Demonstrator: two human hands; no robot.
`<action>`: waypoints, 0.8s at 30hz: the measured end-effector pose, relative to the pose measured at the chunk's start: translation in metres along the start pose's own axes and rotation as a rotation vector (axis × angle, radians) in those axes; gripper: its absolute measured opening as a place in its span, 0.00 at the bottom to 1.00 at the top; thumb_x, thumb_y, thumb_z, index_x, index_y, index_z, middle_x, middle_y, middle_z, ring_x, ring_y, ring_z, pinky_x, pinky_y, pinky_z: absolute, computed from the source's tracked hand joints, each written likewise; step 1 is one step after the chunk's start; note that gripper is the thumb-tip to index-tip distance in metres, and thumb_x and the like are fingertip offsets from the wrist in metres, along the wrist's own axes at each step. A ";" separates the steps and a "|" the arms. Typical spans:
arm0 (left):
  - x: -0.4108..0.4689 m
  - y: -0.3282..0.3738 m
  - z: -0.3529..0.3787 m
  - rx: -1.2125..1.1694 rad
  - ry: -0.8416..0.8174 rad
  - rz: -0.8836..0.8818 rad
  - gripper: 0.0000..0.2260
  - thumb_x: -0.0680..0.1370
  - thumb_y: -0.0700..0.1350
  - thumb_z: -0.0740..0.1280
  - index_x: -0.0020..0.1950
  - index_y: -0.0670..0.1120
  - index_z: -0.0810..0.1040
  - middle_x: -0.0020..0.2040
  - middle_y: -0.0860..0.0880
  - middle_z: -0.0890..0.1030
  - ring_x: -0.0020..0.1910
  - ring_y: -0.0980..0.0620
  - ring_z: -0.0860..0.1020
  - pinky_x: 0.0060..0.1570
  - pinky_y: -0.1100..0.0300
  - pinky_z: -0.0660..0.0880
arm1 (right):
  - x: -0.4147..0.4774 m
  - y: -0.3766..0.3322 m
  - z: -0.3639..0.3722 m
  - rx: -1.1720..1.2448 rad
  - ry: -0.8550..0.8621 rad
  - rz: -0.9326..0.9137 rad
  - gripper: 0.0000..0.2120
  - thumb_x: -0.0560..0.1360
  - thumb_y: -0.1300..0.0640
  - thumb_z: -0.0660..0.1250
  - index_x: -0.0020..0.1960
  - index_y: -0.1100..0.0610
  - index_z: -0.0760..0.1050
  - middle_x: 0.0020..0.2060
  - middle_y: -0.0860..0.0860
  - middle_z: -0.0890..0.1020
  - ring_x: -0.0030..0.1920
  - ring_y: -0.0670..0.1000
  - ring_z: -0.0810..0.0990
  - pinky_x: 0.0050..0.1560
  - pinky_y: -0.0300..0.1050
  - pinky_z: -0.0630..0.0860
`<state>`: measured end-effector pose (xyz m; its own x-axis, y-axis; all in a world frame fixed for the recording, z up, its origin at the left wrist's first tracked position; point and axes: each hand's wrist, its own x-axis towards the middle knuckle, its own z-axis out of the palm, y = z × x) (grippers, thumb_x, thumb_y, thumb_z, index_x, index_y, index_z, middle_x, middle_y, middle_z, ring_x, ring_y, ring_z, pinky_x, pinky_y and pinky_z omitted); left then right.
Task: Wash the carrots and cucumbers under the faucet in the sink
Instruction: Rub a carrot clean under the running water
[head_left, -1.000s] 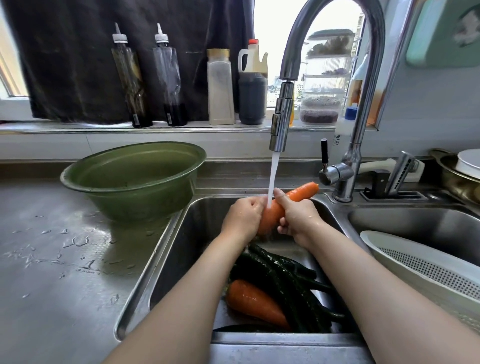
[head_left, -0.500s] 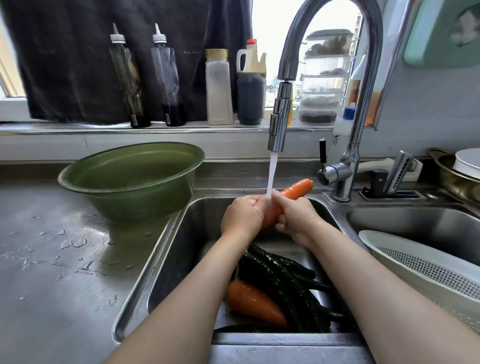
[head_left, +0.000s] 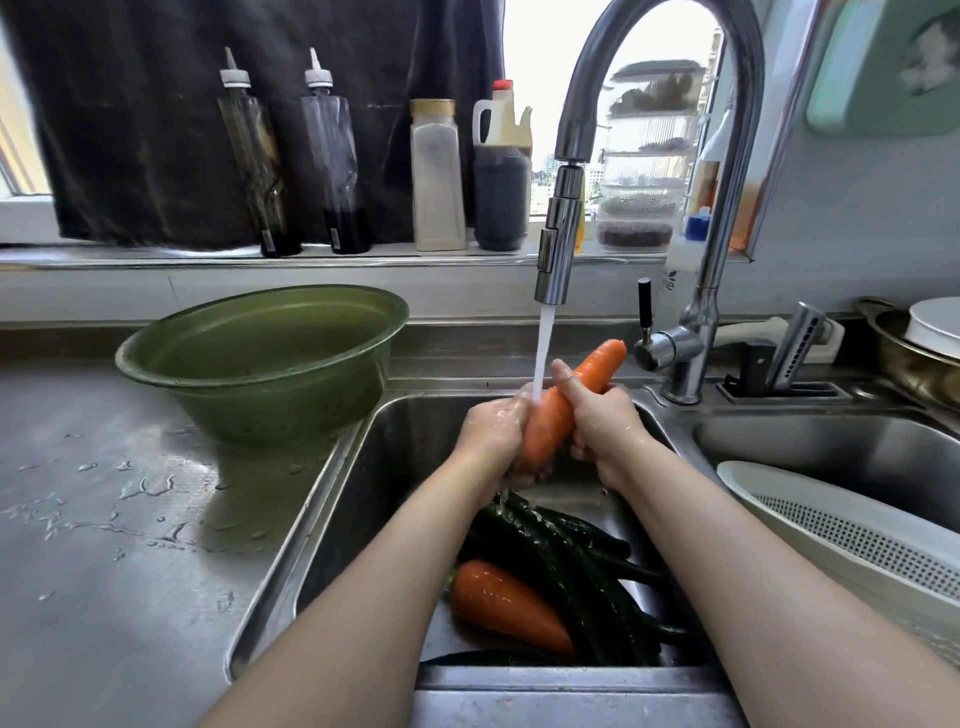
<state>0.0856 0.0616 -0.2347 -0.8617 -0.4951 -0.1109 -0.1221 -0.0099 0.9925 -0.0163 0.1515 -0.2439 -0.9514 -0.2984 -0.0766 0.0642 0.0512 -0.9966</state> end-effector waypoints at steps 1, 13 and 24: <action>0.001 -0.002 -0.001 0.021 -0.035 0.005 0.15 0.85 0.56 0.62 0.61 0.48 0.83 0.47 0.42 0.84 0.37 0.46 0.82 0.34 0.52 0.82 | 0.000 0.000 -0.001 -0.011 0.012 -0.009 0.31 0.75 0.37 0.71 0.64 0.61 0.72 0.36 0.54 0.77 0.27 0.49 0.74 0.26 0.41 0.71; -0.004 0.005 0.002 -0.145 0.146 -0.060 0.09 0.85 0.52 0.63 0.58 0.51 0.81 0.46 0.48 0.82 0.39 0.50 0.81 0.31 0.61 0.79 | -0.008 0.002 0.007 0.009 -0.022 -0.110 0.27 0.79 0.40 0.69 0.66 0.56 0.64 0.54 0.54 0.79 0.50 0.54 0.80 0.47 0.52 0.79; -0.001 -0.004 -0.013 -0.249 -0.339 -0.227 0.15 0.85 0.47 0.63 0.68 0.40 0.72 0.53 0.37 0.81 0.37 0.47 0.80 0.33 0.62 0.78 | 0.006 0.002 -0.009 0.030 0.121 0.103 0.30 0.79 0.36 0.65 0.64 0.61 0.74 0.48 0.55 0.80 0.38 0.53 0.76 0.33 0.44 0.69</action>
<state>0.0930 0.0509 -0.2383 -0.9441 -0.1455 -0.2959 -0.2398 -0.3131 0.9190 -0.0242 0.1586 -0.2461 -0.9685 -0.1757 -0.1764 0.1708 0.0468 -0.9842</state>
